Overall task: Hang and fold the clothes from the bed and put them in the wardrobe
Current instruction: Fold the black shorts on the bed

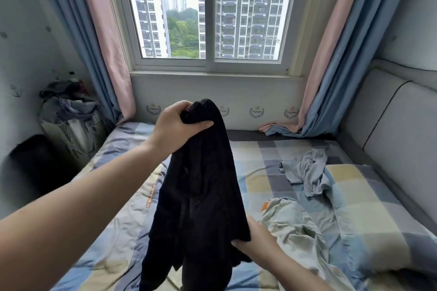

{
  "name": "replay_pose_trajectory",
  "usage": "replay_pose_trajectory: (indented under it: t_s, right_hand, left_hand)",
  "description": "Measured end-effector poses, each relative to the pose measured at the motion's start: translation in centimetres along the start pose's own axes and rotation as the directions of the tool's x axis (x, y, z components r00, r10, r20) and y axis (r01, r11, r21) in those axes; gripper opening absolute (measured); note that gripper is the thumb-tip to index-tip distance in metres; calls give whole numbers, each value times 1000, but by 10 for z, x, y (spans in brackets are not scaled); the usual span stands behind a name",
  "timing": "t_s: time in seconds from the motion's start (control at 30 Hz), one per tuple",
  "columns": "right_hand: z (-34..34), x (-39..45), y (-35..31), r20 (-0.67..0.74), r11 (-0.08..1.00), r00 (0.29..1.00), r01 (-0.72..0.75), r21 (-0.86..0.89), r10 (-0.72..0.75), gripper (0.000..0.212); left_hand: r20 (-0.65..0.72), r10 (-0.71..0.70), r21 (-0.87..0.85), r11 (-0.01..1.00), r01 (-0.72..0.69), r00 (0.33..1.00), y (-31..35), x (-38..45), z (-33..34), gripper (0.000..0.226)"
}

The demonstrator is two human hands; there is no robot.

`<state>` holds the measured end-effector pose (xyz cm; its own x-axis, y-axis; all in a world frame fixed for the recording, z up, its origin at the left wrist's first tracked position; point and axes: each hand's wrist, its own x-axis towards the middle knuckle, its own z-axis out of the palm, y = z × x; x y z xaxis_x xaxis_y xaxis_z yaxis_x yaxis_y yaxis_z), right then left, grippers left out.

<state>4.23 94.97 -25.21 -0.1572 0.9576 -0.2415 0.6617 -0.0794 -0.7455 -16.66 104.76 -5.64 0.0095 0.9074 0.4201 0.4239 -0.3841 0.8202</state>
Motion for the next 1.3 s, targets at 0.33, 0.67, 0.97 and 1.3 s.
replay_pose_trajectory:
  t_s: [0.33, 0.67, 0.97, 1.3]
  right_hand:
    - [-60, 24, 5, -123, 935, 974, 141, -324, -190, 26]
    - [-129, 52, -40, 273, 567, 948, 316, -761, -162, 21]
    - [-146, 43, -42, 126, 395, 992, 107, -913, 22, 48]
    - [-165, 41, -20, 74, 470, 996, 43, -881, 47, 50]
  left_hand:
    - [118, -39, 463, 886, -20, 992, -72, 1, -91, 41]
    - [540, 116, 601, 640, -479, 833, -112, -11, -129, 20]
    - [535, -19, 722, 529, -446, 845, -143, -16, -122, 15]
    - [504, -270, 842, 365, -397, 821, -160, -29, -119, 43]
